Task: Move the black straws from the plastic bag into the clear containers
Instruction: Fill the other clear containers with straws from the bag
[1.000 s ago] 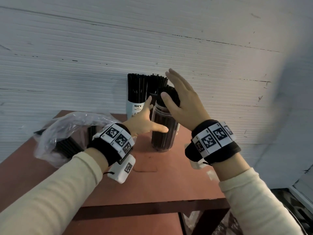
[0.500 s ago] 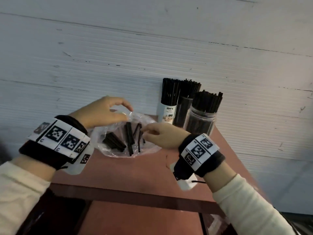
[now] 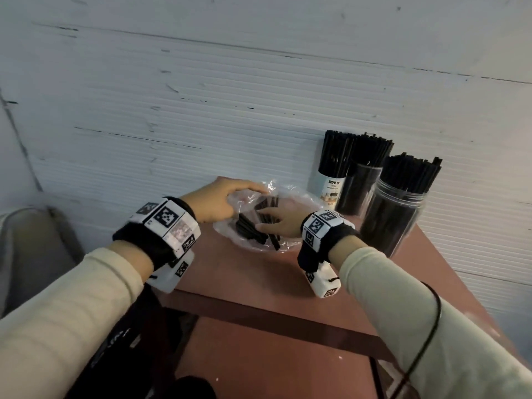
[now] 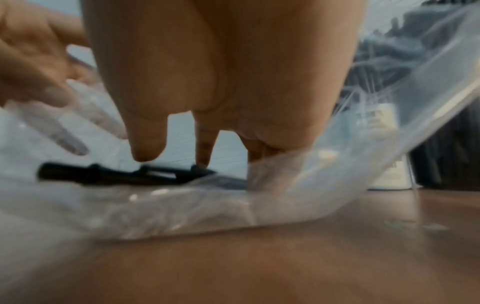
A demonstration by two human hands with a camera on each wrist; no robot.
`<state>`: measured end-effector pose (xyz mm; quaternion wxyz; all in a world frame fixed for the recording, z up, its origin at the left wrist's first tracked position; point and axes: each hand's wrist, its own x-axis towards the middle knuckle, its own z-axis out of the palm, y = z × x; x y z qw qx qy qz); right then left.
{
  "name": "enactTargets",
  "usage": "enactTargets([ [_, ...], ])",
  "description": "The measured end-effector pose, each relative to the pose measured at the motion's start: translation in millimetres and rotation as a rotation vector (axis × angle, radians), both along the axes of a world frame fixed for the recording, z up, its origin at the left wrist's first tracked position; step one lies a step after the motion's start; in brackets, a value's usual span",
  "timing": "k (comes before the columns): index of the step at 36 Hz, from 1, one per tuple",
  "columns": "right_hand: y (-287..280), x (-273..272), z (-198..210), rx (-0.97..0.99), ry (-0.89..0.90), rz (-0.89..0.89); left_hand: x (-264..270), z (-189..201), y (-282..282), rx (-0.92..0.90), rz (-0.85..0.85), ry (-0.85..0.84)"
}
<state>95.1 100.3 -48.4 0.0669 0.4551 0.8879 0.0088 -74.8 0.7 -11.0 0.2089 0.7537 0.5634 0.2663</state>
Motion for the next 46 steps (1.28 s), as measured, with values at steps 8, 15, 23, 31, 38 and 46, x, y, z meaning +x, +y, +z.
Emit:
enactTargets([
  [8, -29, -5, 13, -0.22, 0.161, -0.006, -11, 5, 14, 0.167, 0.107, -0.12],
  [15, -20, -16, 13, -0.284, 0.298, -0.099, -13, 1, 14, 0.075, 0.059, -0.069],
  [23, -19, -23, 0, -0.167, 0.163, -0.008, -9, 7, 7, 0.041, 0.008, -0.007],
  [31, -13, -24, -8, -0.368, 0.309, 0.032, -14, -1, 15, 0.066, 0.101, -0.003],
  [38, -20, -22, -4, -0.24, 0.266, 0.16, -19, -3, 18, 0.067, 0.095, 0.039],
  [46, -10, -10, 0, -0.178, 0.403, 0.094, -16, 1, 8, 0.071, 0.137, 0.051],
])
